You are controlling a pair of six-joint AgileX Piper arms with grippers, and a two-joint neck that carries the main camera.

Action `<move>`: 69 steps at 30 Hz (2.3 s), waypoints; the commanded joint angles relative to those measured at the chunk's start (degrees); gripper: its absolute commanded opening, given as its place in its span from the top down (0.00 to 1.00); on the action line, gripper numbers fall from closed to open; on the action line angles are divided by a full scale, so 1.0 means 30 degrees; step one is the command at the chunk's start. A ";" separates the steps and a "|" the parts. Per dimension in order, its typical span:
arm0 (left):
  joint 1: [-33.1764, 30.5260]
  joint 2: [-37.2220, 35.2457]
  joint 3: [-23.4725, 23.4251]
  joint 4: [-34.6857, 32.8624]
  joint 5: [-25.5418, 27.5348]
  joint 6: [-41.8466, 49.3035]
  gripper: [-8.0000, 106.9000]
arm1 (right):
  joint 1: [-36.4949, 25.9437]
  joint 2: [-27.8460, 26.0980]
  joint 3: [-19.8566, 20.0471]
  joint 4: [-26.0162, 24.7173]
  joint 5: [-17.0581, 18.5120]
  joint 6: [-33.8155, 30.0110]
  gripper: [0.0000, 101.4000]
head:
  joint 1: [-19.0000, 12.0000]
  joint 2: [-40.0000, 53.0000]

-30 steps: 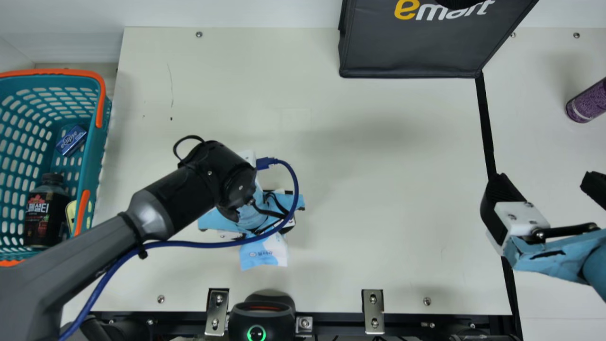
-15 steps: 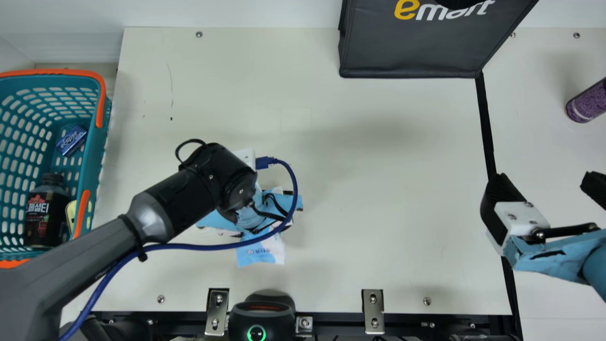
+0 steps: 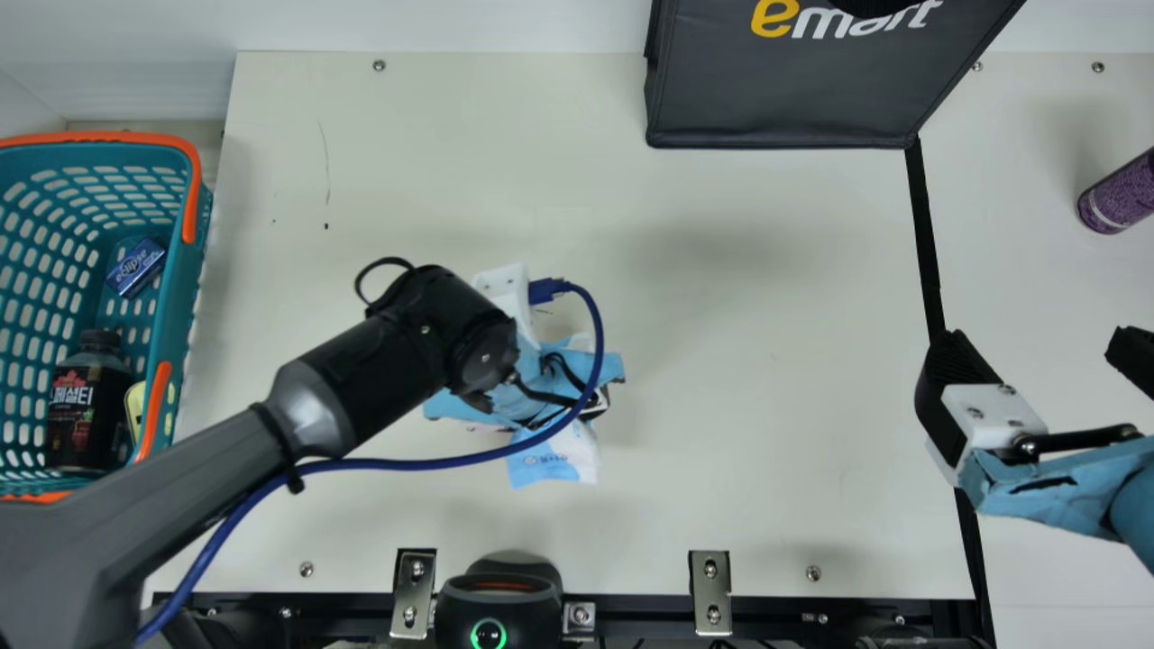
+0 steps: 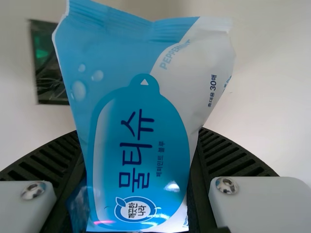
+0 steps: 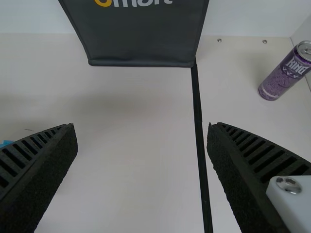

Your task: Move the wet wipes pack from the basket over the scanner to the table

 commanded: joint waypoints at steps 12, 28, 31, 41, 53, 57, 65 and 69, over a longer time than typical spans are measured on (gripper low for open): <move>-0.1328 0.3848 -0.4964 0.1017 0.0474 -0.1120 1.00 | 0.0000 0.0000 0.0000 0.0000 -0.0042 0.0000 0.06 | -0.0582 0.0001; -0.2303 0.7250 -1.0301 0.2742 0.1941 -0.2718 0.77 | 0.0000 0.0000 0.0000 0.0000 -0.0042 0.0000 0.06 | -0.0582 0.0001; -0.2374 0.7494 -1.0781 0.3006 0.1988 -0.2891 0.68 | 0.0000 0.0000 0.0000 0.0000 -0.0042 0.0000 0.06 | -0.0582 0.0001; -0.2380 0.7764 -1.1294 0.3932 0.1837 -0.3023 0.39 | 0.0000 0.0000 0.0000 0.0000 -0.0042 0.0000 0.06 | -0.0582 0.0001; -0.1454 0.5981 -0.9076 0.2905 -0.1329 -0.1569 0.15 | 0.0000 0.0000 0.0000 0.0000 -0.0019 0.0000 0.06 | -0.0582 0.0001; -0.0571 0.4388 -0.7262 0.1835 -0.2911 0.0115 0.15 | 0.0000 0.0000 0.0000 0.0000 -0.0019 0.0000 0.06 | -0.0582 0.0001; 0.1720 0.0775 -0.3313 -0.0833 -0.5126 0.5114 0.15 | 0.0000 0.0000 0.0000 0.0000 -0.0019 0.0000 0.06 | -0.0582 0.0001; 0.3020 -0.1103 -0.1370 -0.2445 -0.5726 0.8114 0.15 | 0.0000 0.0000 0.0000 0.0000 -0.0019 0.0000 0.06 | -0.0582 0.0001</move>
